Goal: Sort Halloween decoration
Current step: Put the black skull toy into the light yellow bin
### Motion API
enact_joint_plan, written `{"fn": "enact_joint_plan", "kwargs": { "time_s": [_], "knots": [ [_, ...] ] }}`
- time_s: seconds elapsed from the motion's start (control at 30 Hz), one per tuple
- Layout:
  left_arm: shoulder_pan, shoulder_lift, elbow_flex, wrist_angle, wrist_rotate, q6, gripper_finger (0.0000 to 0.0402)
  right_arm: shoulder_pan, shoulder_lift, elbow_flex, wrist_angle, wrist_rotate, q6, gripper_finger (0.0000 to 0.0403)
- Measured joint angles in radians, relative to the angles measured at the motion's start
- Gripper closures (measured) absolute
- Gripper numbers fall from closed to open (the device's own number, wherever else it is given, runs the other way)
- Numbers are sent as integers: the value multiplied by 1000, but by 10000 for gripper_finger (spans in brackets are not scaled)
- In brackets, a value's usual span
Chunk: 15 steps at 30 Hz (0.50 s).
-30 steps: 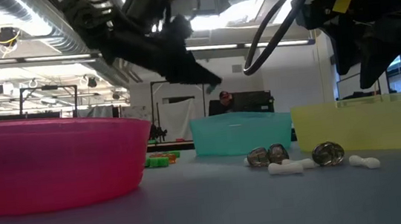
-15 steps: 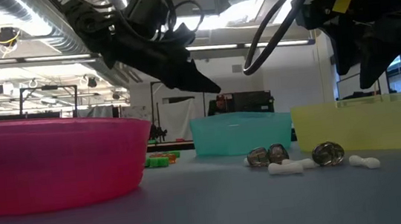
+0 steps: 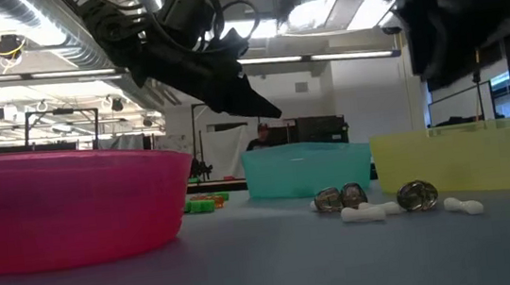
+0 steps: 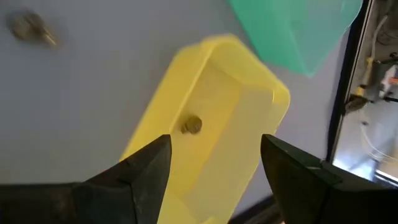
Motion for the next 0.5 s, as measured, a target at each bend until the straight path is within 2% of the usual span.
{"fn": "enact_joint_plan", "kwargs": {
  "time_s": [0.23, 0.37, 0.5],
  "knots": [
    [0, 0, 0, 0, 0, -1, 288, 0, 0, 138, 40, -44, 0, 155],
    [0, 0, 0, 0, 0, -1, 288, 0, 0, 164, 105, -99, -4, 155],
    [0, 0, 0, 0, 0, -1, 288, 0, 0, 164, 184, -173, -73, 155]
  ]
}}
